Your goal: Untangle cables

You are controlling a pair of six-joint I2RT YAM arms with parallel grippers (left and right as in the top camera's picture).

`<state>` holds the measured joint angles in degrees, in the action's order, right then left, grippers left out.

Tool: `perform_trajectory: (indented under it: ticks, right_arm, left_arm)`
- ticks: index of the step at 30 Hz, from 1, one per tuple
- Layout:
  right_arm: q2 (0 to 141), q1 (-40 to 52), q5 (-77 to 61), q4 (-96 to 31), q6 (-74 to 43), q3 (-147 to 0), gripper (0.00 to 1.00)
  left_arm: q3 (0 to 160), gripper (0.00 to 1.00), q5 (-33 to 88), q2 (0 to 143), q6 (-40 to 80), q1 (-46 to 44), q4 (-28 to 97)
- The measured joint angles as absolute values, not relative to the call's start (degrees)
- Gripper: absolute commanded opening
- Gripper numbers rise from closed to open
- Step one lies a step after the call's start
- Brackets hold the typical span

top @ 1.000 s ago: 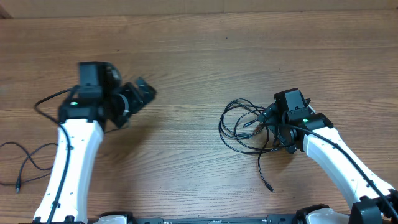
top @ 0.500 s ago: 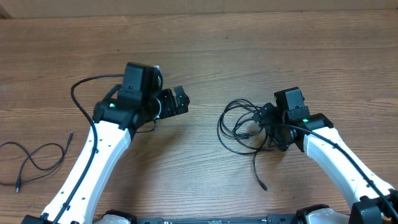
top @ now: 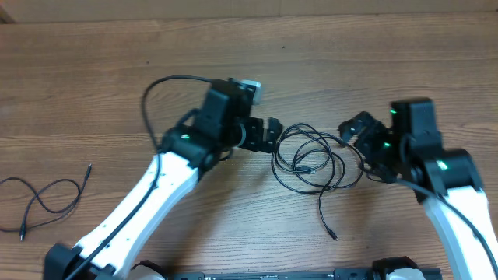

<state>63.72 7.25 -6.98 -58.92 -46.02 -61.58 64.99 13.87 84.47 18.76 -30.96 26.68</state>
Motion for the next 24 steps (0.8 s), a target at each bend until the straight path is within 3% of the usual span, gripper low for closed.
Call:
perform_trajectory:
  ticks: [9, 16, 23, 24]
  right_arm:
    - [48.9, 6.02, -5.02, -61.58, -45.6, -61.71, 1.0]
    - [46.52, 6.02, -4.01, -66.22, -45.43, -61.73, 1.0]
    - [47.97, 6.02, -4.01, -67.7, -45.36, -61.73, 1.0]
    - [48.03, 6.02, -4.01, -67.75, -45.39, -61.73, 1.0]
  left_arm:
    - [65.01, 0.87, 13.82, 97.25, 14.04, -39.57, 17.65]
    - [65.01, 0.77, 13.85, 105.21, 13.26, -42.19, 12.14]
    - [65.01, 0.58, 13.85, 108.29, 13.15, -42.28, 7.84]
    - [65.01, 0.52, 13.85, 108.42, 13.1, -42.3, 7.46]
